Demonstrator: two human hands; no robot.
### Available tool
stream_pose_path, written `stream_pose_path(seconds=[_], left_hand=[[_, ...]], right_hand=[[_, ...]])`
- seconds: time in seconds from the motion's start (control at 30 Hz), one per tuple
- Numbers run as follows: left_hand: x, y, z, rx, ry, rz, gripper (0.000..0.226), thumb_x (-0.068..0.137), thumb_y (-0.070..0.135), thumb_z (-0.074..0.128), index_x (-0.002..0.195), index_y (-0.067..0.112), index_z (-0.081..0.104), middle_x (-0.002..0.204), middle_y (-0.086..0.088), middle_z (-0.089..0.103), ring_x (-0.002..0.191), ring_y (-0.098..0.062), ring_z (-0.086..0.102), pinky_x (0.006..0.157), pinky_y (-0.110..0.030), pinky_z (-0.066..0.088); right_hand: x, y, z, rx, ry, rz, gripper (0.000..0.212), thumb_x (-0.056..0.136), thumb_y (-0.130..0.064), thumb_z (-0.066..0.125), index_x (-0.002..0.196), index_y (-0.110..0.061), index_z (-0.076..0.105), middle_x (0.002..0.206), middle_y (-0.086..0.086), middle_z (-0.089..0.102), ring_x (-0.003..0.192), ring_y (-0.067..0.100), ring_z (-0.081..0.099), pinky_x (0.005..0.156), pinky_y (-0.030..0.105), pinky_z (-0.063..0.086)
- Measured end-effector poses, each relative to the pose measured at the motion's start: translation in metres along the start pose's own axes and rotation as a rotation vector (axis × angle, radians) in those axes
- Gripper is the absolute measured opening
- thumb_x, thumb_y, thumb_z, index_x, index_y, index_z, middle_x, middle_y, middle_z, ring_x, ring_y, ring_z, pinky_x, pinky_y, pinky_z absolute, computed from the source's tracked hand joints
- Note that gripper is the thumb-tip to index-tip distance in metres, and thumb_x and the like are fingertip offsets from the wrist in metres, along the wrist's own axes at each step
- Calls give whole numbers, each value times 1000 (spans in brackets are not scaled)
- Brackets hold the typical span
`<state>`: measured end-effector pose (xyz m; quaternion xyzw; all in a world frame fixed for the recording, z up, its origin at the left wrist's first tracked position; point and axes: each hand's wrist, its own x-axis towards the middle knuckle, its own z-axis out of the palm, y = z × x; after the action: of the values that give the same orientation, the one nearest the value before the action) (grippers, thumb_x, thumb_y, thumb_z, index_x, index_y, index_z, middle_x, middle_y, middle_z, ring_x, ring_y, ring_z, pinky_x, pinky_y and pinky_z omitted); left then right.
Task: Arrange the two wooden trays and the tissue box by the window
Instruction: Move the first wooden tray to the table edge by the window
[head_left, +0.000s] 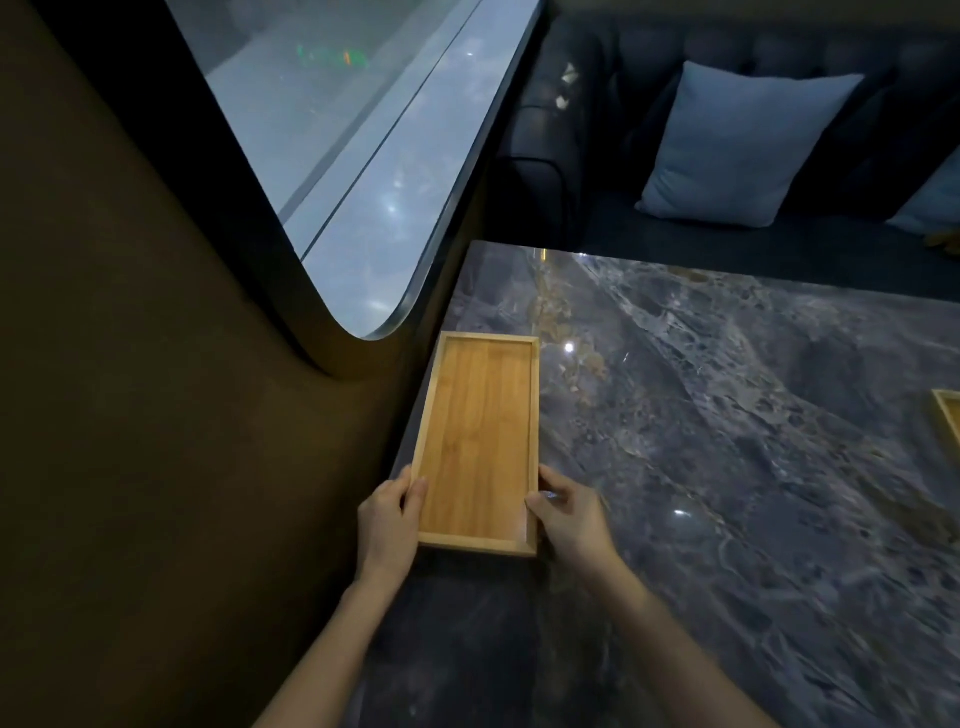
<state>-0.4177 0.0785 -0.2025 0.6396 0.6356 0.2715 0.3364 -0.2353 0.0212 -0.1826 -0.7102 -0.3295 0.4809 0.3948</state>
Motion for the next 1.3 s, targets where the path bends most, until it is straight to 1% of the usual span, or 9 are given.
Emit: stream_pose_path(seconds=[0.17, 0.27, 0.4, 0.5, 0.6, 0.8, 0.93, 1.1, 1.3], left_hand=[[10, -16, 4, 9, -39, -31, 35, 92, 23, 47, 120, 3, 53, 89, 4, 55, 70, 5, 48, 60, -9, 35], [12, -22, 6, 6, -49, -46, 37, 92, 23, 47, 122, 3, 51, 93, 0, 60, 75, -2, 52, 64, -13, 39], [12, -25, 8, 3, -45, -59, 35, 93, 21, 45, 122, 4, 52, 90, 0, 59, 76, -5, 53, 63, -12, 39], [12, -26, 10, 28, -30, -68, 33, 93, 19, 45, 120, 3, 54, 102, -8, 62, 91, -14, 56, 78, -23, 45], [12, -27, 11, 60, -15, -79, 31, 92, 17, 47, 118, 1, 56, 113, -12, 59, 99, -16, 54, 84, -25, 42], [17, -27, 13, 92, 8, -123, 31, 92, 13, 46, 119, 0, 54, 116, -14, 57, 93, -8, 47, 83, -20, 39], [17, -24, 14, 171, 12, -140, 31, 92, 12, 44, 119, -1, 53, 116, -14, 56, 90, -11, 50, 80, -20, 42], [20, -17, 12, 332, -43, -153, 29, 94, 12, 39, 115, 1, 54, 116, -16, 54, 90, -20, 56, 80, -32, 52], [23, -11, 9, 515, -119, -131, 36, 93, 4, 37, 129, 0, 42, 118, -17, 50, 94, -22, 54, 81, -31, 52]], right_hand=[[10, 5, 12, -53, 5, 68, 35, 89, -7, 53, 122, -16, 58, 106, -4, 68, 100, 13, 64, 89, 28, 50], [13, 10, 15, -59, 12, 88, 37, 89, -6, 53, 124, -15, 57, 106, -6, 66, 99, 11, 62, 90, 27, 49], [14, 12, 19, -75, 15, 96, 42, 89, -7, 52, 130, -17, 52, 119, -2, 65, 108, 13, 60, 101, 37, 47], [14, 13, 22, -140, 27, 60, 42, 89, -7, 51, 128, -20, 54, 120, -1, 66, 110, 13, 59, 101, 39, 46], [15, 14, 25, -207, 31, 13, 39, 88, -8, 49, 122, -24, 59, 112, 0, 68, 102, 14, 61, 94, 36, 48], [20, 20, 35, -355, 40, -8, 40, 86, -9, 53, 125, -18, 56, 104, 9, 53, 82, 10, 47, 66, 7, 33], [19, 21, 39, -370, 33, -11, 38, 87, -7, 52, 123, -17, 55, 99, 5, 49, 79, 10, 47, 69, 16, 34], [20, 21, 44, -357, 48, -7, 41, 89, -8, 53, 129, -14, 51, 103, 3, 47, 77, 7, 46, 74, 16, 35], [17, 21, 49, -340, 60, -51, 31, 88, -7, 53, 118, -13, 57, 99, 3, 45, 78, 7, 44, 77, 15, 32]])
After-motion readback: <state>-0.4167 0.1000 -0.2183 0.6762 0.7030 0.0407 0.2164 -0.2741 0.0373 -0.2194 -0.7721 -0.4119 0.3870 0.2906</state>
